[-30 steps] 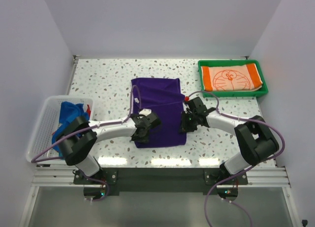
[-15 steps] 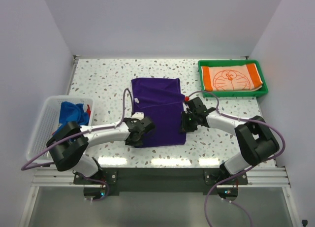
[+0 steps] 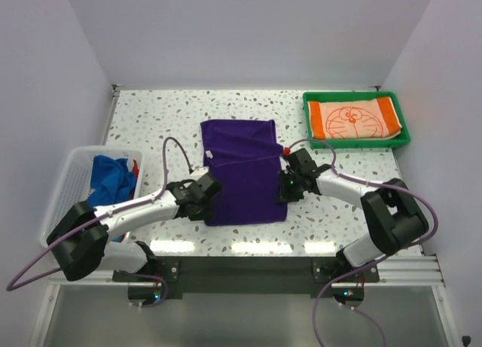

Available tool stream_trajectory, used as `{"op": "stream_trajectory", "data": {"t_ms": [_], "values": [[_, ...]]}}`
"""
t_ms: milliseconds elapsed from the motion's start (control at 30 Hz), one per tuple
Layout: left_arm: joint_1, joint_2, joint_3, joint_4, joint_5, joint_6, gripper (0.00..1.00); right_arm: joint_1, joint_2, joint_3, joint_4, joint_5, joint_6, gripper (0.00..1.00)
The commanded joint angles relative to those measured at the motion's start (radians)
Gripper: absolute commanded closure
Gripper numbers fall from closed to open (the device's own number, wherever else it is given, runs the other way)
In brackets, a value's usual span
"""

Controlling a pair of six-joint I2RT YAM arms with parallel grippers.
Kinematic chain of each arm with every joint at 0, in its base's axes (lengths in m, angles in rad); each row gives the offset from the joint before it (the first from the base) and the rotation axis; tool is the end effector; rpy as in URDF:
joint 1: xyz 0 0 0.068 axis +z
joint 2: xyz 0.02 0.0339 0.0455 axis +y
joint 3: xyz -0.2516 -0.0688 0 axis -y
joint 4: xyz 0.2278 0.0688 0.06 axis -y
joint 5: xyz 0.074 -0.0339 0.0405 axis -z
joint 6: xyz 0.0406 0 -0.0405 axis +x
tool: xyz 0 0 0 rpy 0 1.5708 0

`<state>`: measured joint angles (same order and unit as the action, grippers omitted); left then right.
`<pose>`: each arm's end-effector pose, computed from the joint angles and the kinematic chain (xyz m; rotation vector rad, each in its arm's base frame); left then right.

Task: Fold and stack the towels
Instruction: Fold the towel

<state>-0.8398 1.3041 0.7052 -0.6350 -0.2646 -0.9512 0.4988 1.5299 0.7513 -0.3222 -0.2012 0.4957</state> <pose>0.1502 -0.1516 0.1705 -0.2132 2.7162 -0.1350 0.2293 0.1342 0.1462 -0.0712 2.7689 0.5619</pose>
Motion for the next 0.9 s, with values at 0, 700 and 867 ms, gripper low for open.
{"op": "stream_trajectory", "data": {"t_ms": [0,700,867], "values": [[0.007,0.000,-0.018,0.106,0.061,-0.024,0.67,-0.002,-0.011,0.011,-0.081,0.057,-0.040,0.80],[0.162,-0.222,-0.300,0.303,0.235,-0.058,1.00,-0.002,-0.019,-0.010,-0.113,0.086,-0.060,0.79],[0.191,-0.330,-0.401,0.464,0.343,-0.066,1.00,-0.002,-0.025,-0.009,-0.120,0.091,-0.062,0.79]]}}
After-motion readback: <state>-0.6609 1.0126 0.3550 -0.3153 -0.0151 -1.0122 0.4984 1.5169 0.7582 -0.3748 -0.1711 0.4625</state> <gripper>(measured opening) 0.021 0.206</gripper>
